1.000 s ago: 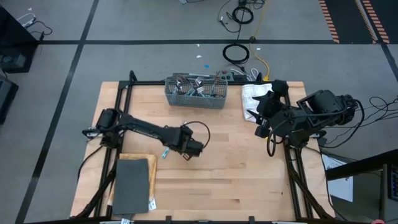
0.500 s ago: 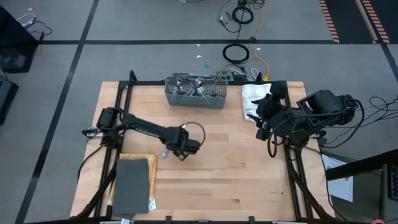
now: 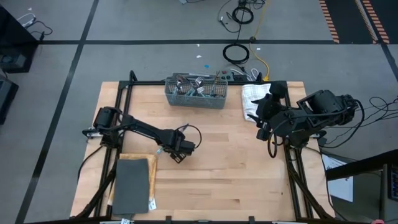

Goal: Sort silverware
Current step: Put the blue knife into the silverware basket

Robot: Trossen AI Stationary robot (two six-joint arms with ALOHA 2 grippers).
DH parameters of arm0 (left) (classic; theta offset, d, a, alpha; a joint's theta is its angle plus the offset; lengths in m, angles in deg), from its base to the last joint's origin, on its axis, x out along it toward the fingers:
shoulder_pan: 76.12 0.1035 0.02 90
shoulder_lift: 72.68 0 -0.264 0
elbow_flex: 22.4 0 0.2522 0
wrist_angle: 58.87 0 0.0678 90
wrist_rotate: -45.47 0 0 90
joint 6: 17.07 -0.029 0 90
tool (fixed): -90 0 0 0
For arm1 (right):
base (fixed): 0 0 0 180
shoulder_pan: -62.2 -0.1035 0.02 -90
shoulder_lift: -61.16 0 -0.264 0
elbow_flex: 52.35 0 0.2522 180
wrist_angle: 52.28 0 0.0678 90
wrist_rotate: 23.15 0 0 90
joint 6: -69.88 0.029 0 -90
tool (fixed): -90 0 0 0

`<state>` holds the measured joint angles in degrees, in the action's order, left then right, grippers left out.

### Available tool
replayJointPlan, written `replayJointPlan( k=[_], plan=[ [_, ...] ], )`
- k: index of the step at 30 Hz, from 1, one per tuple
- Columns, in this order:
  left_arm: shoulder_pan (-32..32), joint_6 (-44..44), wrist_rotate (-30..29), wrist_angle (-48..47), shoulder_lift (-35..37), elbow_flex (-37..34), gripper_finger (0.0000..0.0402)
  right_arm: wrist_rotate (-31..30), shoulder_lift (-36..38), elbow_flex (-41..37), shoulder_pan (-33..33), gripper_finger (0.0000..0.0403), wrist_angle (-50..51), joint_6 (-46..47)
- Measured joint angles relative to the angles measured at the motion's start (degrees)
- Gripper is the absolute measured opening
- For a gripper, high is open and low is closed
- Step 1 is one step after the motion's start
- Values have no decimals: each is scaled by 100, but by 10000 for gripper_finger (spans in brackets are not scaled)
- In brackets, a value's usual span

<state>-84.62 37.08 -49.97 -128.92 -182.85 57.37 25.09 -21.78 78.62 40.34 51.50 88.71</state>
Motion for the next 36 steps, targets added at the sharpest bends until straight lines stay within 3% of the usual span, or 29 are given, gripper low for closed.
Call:
replayJointPlan(
  k=[6, 15, 27, 36],
  plan=[
    [-18, -368, 291, -98, 271, 352, 249, -8, 0, 0, 0, 203, 0, -40],
    [200, -611, -33, -561, 782, 473, 248, -17, 0, 0, 0, 203, 0, -90],
    [763, 489, 161, -78, 214, 475, 248, -20, 0, 0, 0, 203, 0, -90],
    [778, 559, 303, -2, -180, 481, 248, -16, 0, 0, 0, 203, 0, -73]
  ],
)
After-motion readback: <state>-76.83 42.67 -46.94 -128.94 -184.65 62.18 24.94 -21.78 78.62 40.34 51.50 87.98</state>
